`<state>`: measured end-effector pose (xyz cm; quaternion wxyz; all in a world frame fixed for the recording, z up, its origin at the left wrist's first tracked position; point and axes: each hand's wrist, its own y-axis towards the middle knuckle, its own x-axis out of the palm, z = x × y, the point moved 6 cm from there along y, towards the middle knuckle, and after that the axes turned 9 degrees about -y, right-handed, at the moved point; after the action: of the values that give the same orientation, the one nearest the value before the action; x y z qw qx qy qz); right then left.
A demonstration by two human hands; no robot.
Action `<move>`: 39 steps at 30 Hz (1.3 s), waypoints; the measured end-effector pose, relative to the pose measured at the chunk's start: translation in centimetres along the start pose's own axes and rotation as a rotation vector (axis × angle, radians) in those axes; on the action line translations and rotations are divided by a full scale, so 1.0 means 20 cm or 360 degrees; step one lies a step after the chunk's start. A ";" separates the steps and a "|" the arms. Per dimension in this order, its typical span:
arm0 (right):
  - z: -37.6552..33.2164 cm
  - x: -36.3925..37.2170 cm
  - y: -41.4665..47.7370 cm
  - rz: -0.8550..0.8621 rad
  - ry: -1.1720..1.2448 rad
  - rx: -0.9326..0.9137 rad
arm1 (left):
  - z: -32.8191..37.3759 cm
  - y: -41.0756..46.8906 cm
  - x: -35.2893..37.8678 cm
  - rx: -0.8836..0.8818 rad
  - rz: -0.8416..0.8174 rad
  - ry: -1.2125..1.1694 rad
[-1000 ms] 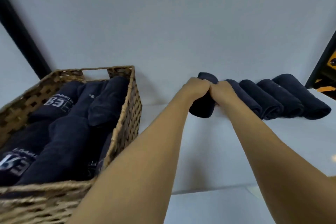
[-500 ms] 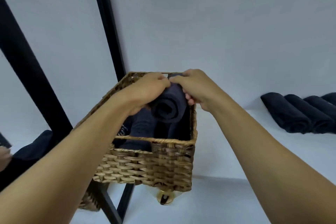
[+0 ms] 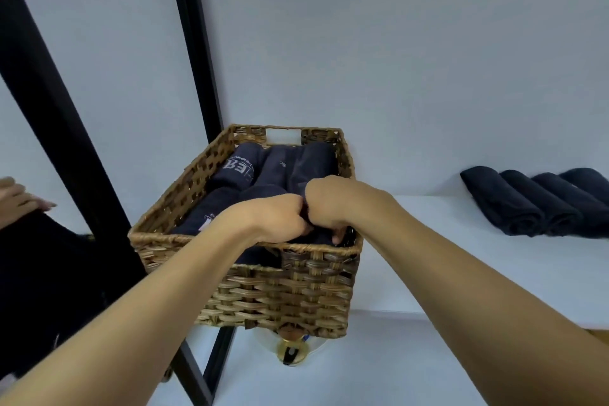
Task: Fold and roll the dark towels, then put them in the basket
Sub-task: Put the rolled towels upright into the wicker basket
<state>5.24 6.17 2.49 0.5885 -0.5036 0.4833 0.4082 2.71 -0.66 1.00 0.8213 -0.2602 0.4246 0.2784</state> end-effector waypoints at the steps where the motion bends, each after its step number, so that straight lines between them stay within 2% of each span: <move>1: -0.01 0.01 0.01 -0.0015 -0.0095 -0.0014 | 0.01 0.00 0.01 -0.0008 -0.0043 0.0066; 4: -0.04 0.01 0.01 0.0025 -0.0200 -0.0066 | 0.03 0.00 0.02 -0.0137 -0.0187 0.0259; 7: 0.00 -0.03 -0.02 0.0102 0.0002 -0.0042 | 0.10 -0.03 -0.06 -0.0328 -0.0310 0.0330; 9: 0.10 -0.10 -0.05 0.0192 0.0173 0.0016 | 0.24 0.00 -0.18 -0.0210 -0.0116 0.0574; 11: 0.28 -0.19 -0.10 0.0491 0.0491 0.0057 | 0.45 0.07 -0.24 0.0004 0.0156 0.0645; 14: 0.69 -0.27 -0.21 0.0925 0.0951 0.0227 | 0.77 0.27 -0.19 0.0231 0.0409 0.0455; 16: 1.00 -0.23 -0.24 0.1013 0.1037 0.0433 | 0.96 0.44 -0.07 0.0309 0.0349 0.0191; 20: 1.59 0.02 -0.21 0.0915 0.0926 0.0894 | 1.22 0.81 0.25 0.0265 0.0061 -0.0419; 22: 1.81 0.18 -0.19 0.0837 0.0826 0.1015 | 1.30 0.97 0.44 0.0208 -0.0030 -0.0604; 27: 2.14 0.49 -0.09 0.0572 0.0617 0.1179 | 1.37 1.27 0.93 0.0022 -0.0230 -0.0888; 29: 2.21 0.57 -0.05 0.0496 0.0641 0.1295 | 1.37 1.33 1.05 -0.0052 -0.0272 -0.0999; 33: 2.24 0.64 0.00 0.0530 0.0950 0.1362 | 1.32 1.39 1.12 -0.0196 -0.0259 -0.1096; 36: 2.16 0.65 0.02 0.0423 0.1197 0.1417 | 1.26 1.37 1.04 -0.0271 -0.0271 -0.1156; 39: 2.02 0.57 0.04 0.0594 0.1984 0.1206 | 1.21 1.27 0.80 -0.0168 -0.0284 -0.1051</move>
<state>13.08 46.02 -7.80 0.2599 -0.3141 0.9115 -0.0538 6.65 37.17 -5.03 0.9209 -0.2342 0.0966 0.2963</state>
